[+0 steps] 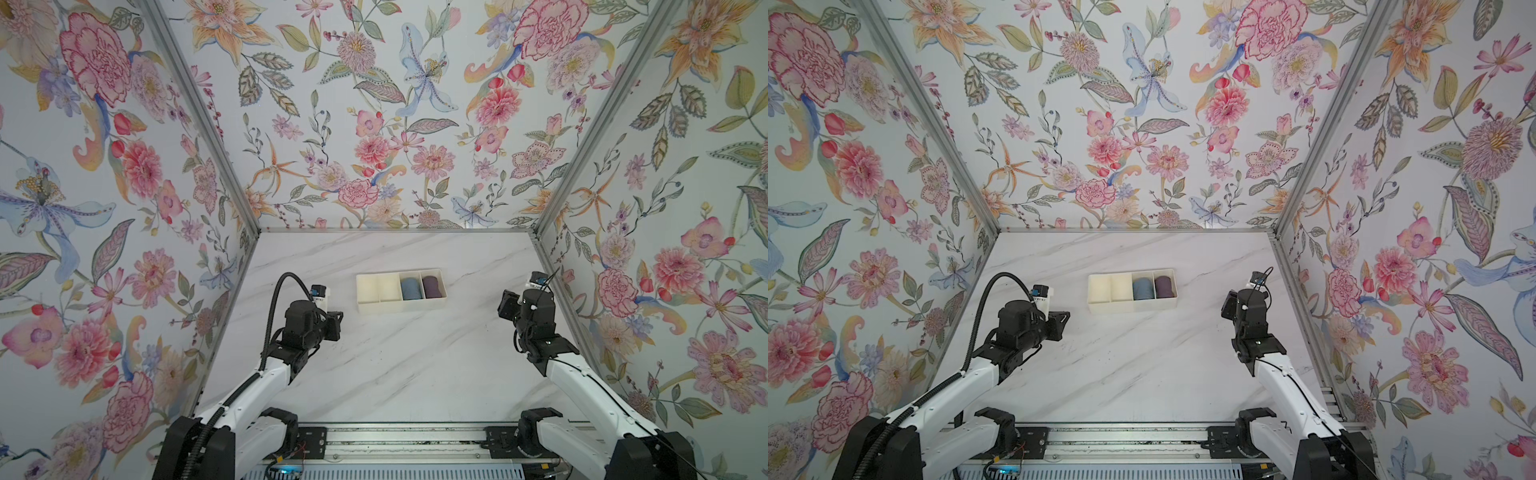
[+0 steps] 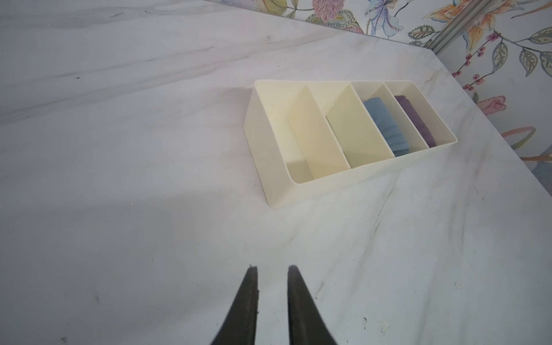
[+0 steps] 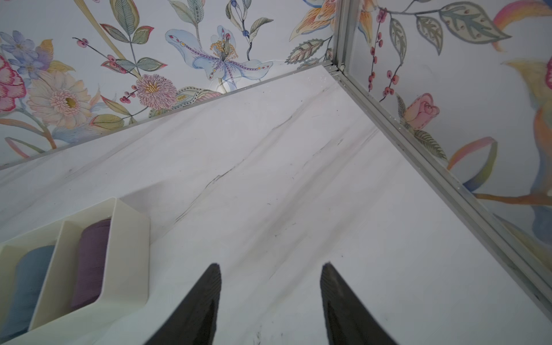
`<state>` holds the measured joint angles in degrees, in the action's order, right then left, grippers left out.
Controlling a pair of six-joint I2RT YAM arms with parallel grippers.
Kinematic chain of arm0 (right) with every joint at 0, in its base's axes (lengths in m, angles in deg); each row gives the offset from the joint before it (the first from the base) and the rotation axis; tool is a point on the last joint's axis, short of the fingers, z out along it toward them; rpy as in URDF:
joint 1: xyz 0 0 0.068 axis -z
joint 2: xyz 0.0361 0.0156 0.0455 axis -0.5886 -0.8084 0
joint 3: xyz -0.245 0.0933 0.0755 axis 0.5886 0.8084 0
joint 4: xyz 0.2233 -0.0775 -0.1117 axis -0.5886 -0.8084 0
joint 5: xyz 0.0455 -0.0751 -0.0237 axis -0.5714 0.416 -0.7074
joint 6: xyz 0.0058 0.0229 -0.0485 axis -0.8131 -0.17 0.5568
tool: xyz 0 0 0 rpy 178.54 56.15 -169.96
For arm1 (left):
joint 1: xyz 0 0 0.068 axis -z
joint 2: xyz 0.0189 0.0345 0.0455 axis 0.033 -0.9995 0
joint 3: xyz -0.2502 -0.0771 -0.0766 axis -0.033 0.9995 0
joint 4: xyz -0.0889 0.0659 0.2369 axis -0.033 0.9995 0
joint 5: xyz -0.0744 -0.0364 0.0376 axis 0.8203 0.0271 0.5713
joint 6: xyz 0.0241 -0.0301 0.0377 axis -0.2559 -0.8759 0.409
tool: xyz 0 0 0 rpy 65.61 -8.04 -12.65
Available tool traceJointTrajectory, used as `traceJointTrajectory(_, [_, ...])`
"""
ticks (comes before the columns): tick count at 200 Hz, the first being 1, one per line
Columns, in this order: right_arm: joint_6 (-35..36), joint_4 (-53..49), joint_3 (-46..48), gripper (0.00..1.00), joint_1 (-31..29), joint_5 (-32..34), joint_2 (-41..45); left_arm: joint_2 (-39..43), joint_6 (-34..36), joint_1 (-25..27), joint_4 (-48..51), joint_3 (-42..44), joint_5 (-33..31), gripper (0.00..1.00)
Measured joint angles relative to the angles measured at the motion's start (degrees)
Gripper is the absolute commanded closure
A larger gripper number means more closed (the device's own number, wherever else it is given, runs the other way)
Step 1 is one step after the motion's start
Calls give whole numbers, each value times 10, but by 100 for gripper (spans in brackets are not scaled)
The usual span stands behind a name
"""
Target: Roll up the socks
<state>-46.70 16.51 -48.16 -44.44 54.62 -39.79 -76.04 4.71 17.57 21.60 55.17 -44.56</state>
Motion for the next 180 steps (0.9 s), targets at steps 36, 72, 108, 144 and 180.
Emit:
traceJointTrajectory(36, [68,138,70,43,16,30,-27,29,0,-1,-12,17,-39,72])
traceJointTrajectory(72, [96,237,68,43,61,24,-98,65,1,-3,-26,30,-85,63])
traceJointTrajectory(108, [108,338,71,42,82,-2,-190,104,8,-3,-54,47,-145,44])
traceJointTrajectory(144, [125,419,80,41,78,-30,-270,125,28,-3,-96,56,-220,23])
traceJointTrajectory(180, [145,483,86,1,57,-37,-318,131,76,-4,-146,62,-325,1])
